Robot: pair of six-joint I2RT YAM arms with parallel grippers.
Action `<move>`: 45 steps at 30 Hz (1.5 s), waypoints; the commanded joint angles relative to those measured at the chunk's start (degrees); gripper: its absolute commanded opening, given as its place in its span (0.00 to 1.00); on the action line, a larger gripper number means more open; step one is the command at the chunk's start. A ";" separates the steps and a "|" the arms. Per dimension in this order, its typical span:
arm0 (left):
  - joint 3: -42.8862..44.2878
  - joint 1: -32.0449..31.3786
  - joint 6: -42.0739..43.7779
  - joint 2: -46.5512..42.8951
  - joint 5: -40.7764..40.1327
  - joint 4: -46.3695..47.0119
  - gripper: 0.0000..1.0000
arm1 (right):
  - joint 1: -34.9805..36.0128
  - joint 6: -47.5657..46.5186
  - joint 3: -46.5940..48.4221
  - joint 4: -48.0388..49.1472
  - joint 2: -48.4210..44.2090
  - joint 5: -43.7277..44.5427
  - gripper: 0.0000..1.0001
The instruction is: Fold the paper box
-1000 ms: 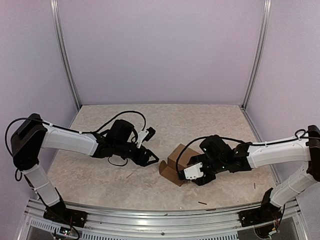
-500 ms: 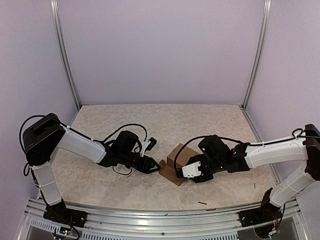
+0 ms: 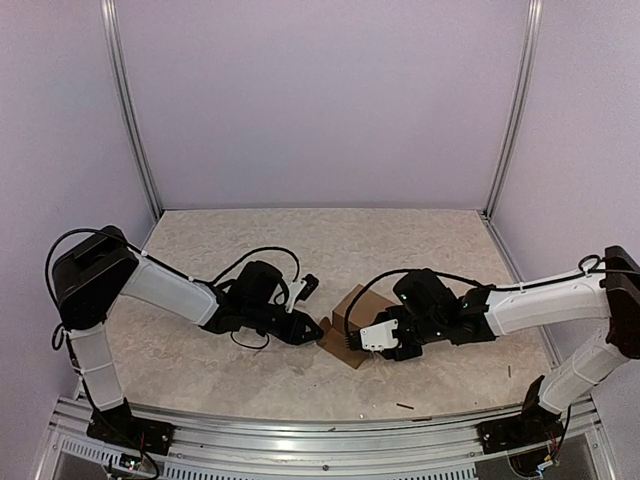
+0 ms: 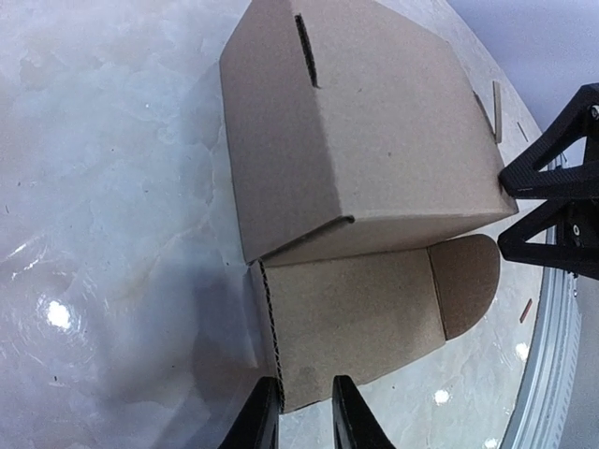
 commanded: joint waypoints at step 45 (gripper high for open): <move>3.05 -2.91 0.82 1.00 -6.47 -4.36 0.33 | -0.42 -9.92 -0.48 -0.96 -0.79 6.06 0.71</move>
